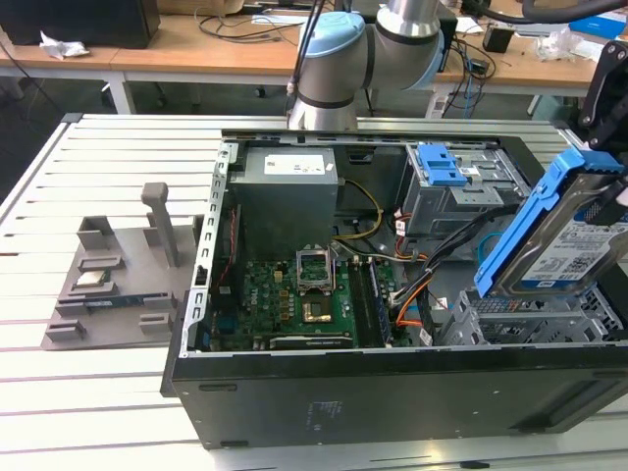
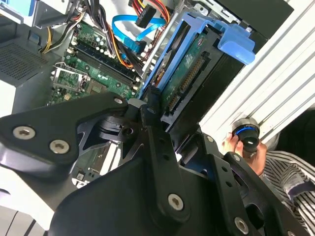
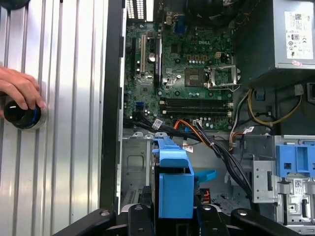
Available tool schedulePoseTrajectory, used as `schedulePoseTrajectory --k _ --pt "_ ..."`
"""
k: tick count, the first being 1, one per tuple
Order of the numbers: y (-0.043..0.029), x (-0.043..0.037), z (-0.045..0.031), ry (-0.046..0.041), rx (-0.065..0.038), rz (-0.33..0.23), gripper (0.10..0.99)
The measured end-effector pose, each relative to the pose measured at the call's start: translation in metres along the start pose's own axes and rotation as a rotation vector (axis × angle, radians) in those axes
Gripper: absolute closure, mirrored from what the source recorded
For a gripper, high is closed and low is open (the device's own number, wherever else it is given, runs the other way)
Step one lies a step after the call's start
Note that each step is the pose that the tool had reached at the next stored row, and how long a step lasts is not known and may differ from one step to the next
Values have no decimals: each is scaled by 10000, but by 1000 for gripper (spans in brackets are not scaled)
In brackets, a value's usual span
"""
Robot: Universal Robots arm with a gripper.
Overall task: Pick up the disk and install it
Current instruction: 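Insert the disk into the insertion slot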
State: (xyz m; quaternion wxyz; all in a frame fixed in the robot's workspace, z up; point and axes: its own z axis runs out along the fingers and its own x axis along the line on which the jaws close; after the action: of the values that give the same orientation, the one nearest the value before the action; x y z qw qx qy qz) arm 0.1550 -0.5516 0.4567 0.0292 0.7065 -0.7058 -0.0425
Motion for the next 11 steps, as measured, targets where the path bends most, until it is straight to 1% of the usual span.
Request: schedulePoseTrajectory --k 2,7,8,10,11 --pt "-25 0 25 -1 0 0 722" --pt "-32 2 86 -1 1 66 722" --pt "-27 2 122 -7 3 136 722" --pt "-25 5 218 -12 4 173 722" --pt "-23 5 239 -9 5 180 722"
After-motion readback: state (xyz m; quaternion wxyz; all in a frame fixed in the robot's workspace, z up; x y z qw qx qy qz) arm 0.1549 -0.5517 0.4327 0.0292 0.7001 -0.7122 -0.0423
